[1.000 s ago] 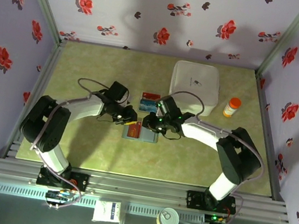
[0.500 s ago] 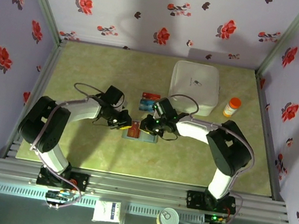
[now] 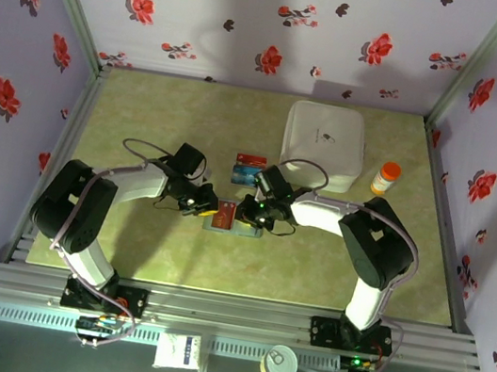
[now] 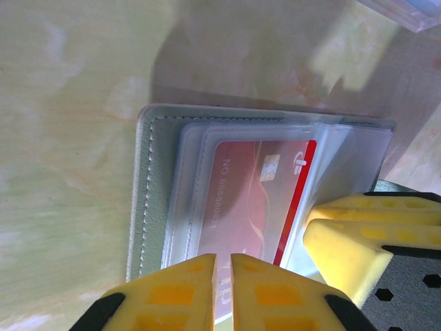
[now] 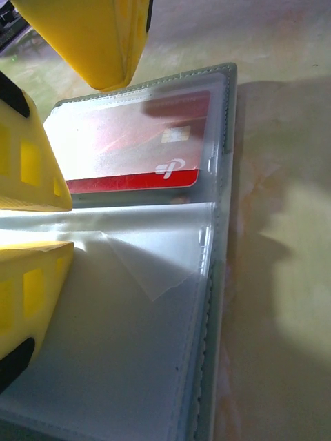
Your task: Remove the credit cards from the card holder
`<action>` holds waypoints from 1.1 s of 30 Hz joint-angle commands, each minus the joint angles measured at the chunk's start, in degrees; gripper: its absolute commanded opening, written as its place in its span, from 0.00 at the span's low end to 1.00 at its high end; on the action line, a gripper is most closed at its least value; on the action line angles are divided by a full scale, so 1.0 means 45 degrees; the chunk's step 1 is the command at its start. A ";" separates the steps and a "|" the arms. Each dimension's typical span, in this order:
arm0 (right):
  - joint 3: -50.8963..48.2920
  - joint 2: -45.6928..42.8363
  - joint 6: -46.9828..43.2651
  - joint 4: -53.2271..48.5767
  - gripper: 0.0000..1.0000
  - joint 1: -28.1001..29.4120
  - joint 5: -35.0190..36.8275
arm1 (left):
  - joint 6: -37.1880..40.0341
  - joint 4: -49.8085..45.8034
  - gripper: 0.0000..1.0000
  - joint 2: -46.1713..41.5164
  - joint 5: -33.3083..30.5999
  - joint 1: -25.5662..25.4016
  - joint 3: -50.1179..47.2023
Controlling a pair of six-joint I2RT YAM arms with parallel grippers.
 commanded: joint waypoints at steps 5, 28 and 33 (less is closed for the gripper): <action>0.0386 -0.0317 -0.0503 -0.1006 0.20 0.0072 0.0436 | 0.0439 -0.0074 0.12 0.0068 0.0010 0.0074 -0.0066; 0.0748 0.0177 0.0809 0.0833 0.21 0.0208 -0.0931 | 0.0387 -0.0347 0.08 0.0163 -0.0449 0.0076 -0.0585; 0.0838 0.0456 0.0849 0.0886 0.22 0.0225 -0.1010 | 0.0398 -0.0368 0.08 0.0159 -0.0452 0.0085 -0.0563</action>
